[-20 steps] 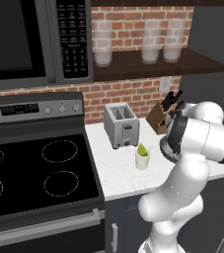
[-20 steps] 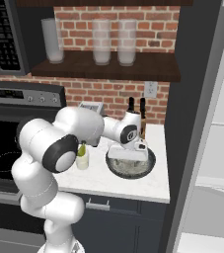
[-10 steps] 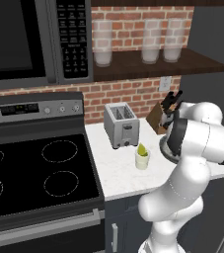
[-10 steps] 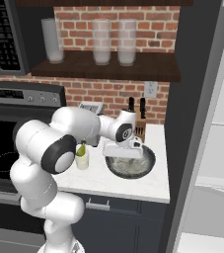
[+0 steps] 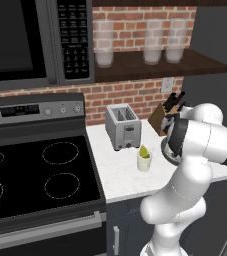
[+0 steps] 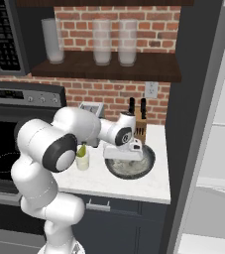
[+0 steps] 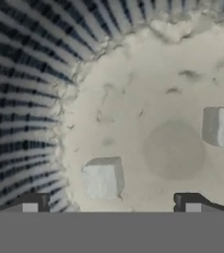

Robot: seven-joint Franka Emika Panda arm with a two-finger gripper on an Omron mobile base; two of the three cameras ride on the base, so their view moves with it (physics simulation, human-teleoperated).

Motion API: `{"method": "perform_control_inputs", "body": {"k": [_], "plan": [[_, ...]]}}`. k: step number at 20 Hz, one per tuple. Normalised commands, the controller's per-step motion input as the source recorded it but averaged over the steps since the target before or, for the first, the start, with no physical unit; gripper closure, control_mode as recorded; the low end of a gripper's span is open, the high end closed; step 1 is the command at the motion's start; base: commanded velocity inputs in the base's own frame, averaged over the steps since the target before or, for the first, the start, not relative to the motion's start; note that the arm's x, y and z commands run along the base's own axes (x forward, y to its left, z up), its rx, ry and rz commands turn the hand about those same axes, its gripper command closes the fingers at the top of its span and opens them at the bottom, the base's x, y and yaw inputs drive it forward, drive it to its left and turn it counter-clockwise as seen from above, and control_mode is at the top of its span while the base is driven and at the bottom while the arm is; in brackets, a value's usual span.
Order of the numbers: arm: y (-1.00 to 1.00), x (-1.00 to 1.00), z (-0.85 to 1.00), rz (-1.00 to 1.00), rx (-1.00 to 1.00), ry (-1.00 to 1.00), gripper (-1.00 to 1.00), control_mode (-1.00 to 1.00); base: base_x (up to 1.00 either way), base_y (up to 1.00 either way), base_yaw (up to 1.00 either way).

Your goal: Grab a lemon wedge from the fridge and one ice cube from the ice bowl, and put them in the glass of lemonade.

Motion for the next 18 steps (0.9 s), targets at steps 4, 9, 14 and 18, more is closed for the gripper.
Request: {"method": "perform_control_inputs", "body": {"k": [4, 9, 14, 18], "plan": [[-0.16, 0.03, 0.00, 0.00, 0.01, -0.03, -1.00, -1.00, 0.00, 0.00, 0.00], [-0.09, 0.24, 0.00, 0.00, 0.00, -0.03, -1.00, -1.00, 0.00, 0.00, 0.00], [0.00, 0.27, 0.00, 0.00, 0.00, -0.04, -1.00, -1.00, 0.00, 0.00, 0.00], [-0.02, 0.06, 0.00, 0.00, 0.00, 0.00, -1.00, -1.00, 0.00, 0.00, 0.00]]}}
